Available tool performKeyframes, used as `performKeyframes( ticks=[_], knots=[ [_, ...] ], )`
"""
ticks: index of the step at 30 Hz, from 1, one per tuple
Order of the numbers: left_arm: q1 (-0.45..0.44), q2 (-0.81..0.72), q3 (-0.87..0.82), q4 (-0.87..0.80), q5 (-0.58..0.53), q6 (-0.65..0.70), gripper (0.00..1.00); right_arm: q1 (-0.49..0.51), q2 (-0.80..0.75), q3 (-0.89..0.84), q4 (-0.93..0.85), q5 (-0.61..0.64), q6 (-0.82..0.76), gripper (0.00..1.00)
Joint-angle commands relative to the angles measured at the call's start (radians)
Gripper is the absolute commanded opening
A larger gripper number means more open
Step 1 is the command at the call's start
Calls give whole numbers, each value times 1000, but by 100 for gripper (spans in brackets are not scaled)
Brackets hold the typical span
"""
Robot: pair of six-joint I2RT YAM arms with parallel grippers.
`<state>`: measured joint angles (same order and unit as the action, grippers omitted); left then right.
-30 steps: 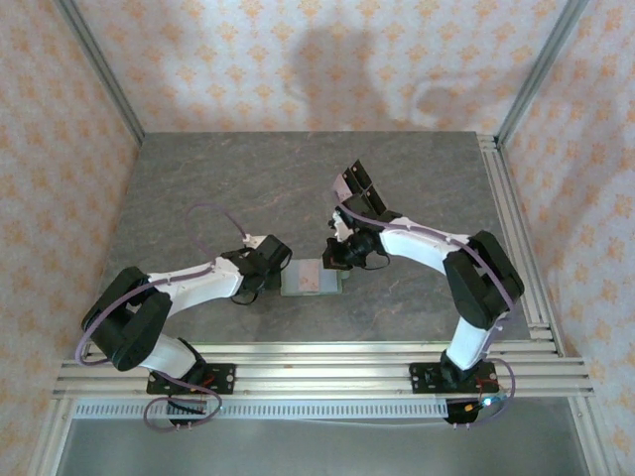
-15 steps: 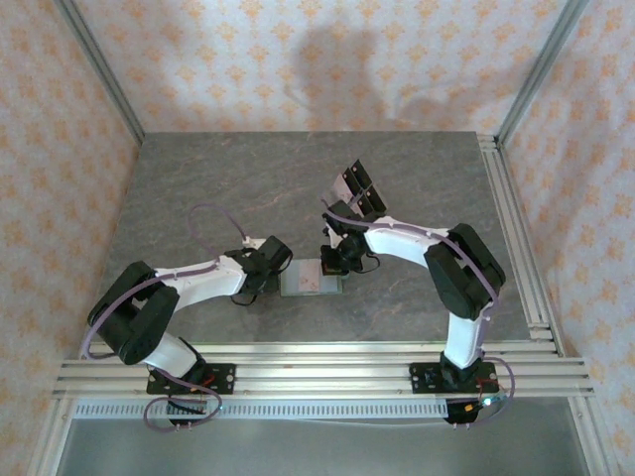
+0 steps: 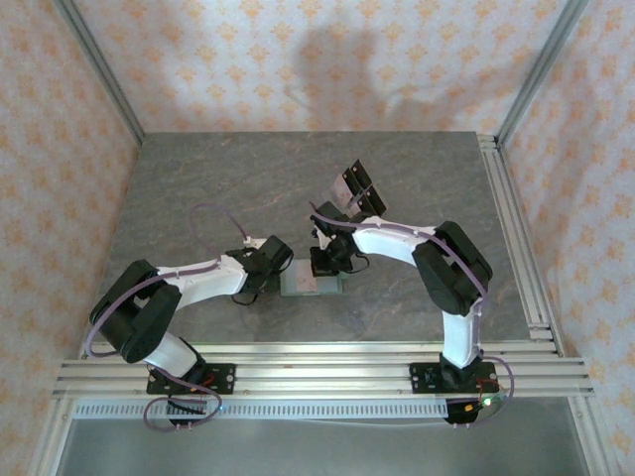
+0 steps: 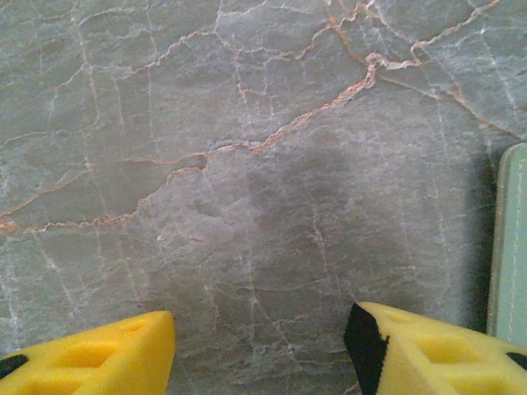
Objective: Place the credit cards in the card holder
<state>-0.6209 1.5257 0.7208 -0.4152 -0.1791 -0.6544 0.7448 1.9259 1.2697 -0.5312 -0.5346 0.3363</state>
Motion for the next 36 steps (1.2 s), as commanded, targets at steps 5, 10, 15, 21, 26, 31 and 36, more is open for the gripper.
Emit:
performKeyframes(
  ticks=[5,10,15,21,26,31,36],
  knots=[
    [6,37,-6,26,13,-4,60,20,60,74,7,-27,22,1],
    [6,37,-7,27,18,-4,60,23,38,86,-5,-14,21,1],
    [6,36,-6,28,20,-4,60,22,-36,45,-22,53,14,1],
    [6,32,-12,32,21,-7,60,17,-71,-5,-25,87,10,1],
    [6,34,-14,32,22,-7,60,19,-39,-5,-1,52,21,0],
    [6,33,-15,35,23,-7,60,22,3,11,5,38,21,0],
    [6,36,-17,41,25,-5,60,24,33,15,15,33,23,0]
  ],
)
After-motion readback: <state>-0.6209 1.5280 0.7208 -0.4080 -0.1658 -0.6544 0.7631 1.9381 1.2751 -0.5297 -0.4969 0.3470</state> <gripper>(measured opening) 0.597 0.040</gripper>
